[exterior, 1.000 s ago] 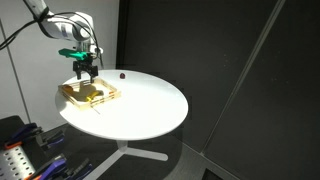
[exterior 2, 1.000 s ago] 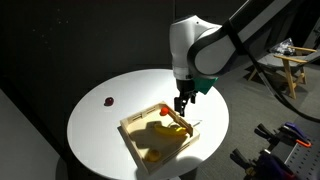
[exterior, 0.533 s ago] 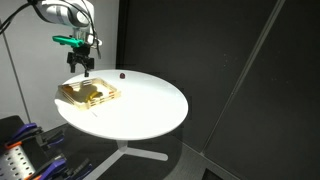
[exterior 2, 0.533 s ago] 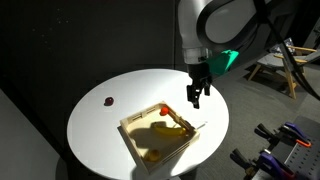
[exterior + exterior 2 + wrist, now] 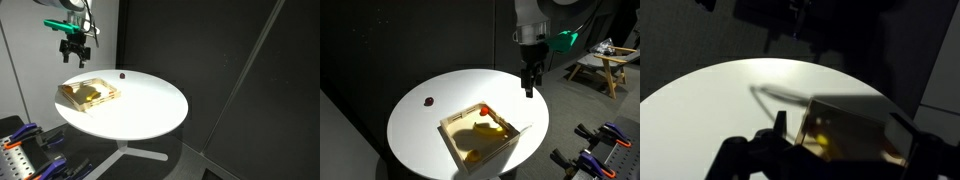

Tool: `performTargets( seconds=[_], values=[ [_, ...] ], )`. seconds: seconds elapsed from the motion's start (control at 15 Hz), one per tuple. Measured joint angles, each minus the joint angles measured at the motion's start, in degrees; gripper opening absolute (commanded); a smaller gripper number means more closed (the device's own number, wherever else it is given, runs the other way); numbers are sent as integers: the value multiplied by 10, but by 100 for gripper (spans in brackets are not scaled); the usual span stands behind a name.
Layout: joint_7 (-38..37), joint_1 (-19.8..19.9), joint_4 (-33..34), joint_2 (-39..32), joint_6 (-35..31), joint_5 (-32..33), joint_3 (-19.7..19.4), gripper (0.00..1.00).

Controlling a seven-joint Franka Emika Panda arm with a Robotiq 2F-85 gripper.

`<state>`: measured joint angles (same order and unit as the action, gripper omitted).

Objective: Pick up the yellow toy from the table and put it in the tray

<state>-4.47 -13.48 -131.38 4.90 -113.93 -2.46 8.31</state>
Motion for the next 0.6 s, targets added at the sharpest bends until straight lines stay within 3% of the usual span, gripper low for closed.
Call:
performTargets(
  seconds=[0.6],
  values=[
    [16,6,-26,105,18,-6,0,100]
  ],
)
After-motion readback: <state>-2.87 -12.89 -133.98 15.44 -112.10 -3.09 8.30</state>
